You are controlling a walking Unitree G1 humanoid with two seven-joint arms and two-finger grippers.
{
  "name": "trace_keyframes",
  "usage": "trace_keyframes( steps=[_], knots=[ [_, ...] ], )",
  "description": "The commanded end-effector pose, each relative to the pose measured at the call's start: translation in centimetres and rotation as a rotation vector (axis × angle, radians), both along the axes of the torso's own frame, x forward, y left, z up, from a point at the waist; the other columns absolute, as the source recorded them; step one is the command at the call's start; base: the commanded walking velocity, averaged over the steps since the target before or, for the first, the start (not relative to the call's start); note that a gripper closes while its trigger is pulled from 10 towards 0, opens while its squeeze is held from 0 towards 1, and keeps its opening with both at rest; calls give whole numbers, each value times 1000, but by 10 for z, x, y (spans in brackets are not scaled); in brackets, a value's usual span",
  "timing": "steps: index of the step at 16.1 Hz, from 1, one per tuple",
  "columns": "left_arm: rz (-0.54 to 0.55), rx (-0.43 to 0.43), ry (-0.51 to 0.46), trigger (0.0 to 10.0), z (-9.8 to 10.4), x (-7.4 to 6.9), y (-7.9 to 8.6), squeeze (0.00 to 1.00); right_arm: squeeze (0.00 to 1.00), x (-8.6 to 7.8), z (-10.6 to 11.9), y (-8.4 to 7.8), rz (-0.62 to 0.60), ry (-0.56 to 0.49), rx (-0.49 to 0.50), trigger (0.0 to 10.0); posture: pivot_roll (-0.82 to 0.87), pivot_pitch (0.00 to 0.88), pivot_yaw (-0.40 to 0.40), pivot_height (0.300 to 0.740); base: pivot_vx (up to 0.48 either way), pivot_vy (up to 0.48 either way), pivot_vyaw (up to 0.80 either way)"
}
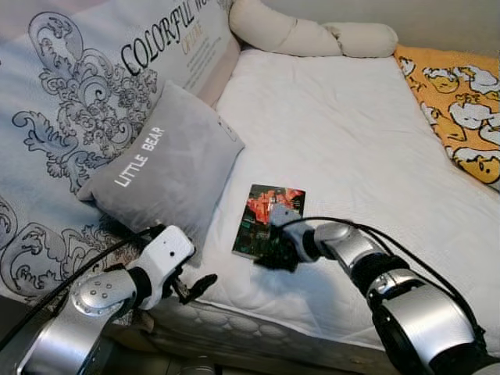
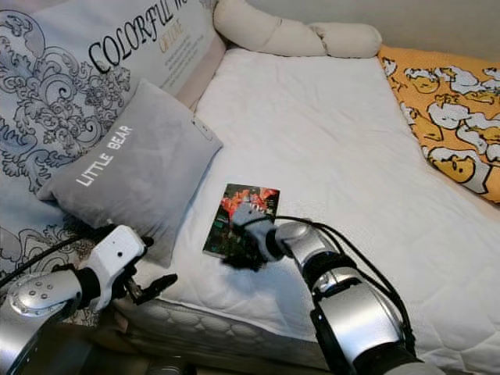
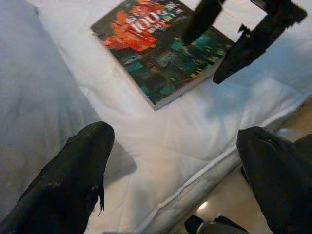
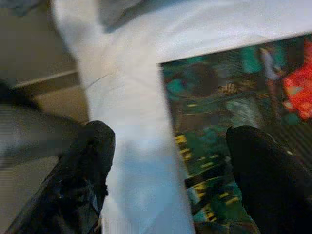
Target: Clean up the room
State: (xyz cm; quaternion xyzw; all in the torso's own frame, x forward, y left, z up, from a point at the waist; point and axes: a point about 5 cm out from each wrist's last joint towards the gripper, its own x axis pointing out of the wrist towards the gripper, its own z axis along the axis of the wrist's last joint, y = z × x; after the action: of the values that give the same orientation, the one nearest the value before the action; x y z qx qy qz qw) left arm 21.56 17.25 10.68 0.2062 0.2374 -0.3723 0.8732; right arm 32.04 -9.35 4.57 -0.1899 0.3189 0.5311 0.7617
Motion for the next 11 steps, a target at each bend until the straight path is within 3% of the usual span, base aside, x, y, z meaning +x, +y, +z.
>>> trace_keyframes(
  steps=[1,4,8,11],
  knots=[
    [-12,19,3,10000,0,2,1,776,0,-2,1,-1,65,-4,-6,10000,224,0,1,740,0,0,0],
    [-24,30,16,10000,-2,4,1,780,0,-7,-5,-5,98,23,-54,10000,227,0,2,740,0,0,0],
    [-35,29,27,10000,-3,4,-1,780,0,-19,-10,-4,209,114,-25,10000,223,0,5,740,0,0,0],
    [-36,32,27,10000,-2,5,0,780,0,-24,-17,-7,199,140,-58,10000,227,0,1,740,0,0,0]
  ],
)
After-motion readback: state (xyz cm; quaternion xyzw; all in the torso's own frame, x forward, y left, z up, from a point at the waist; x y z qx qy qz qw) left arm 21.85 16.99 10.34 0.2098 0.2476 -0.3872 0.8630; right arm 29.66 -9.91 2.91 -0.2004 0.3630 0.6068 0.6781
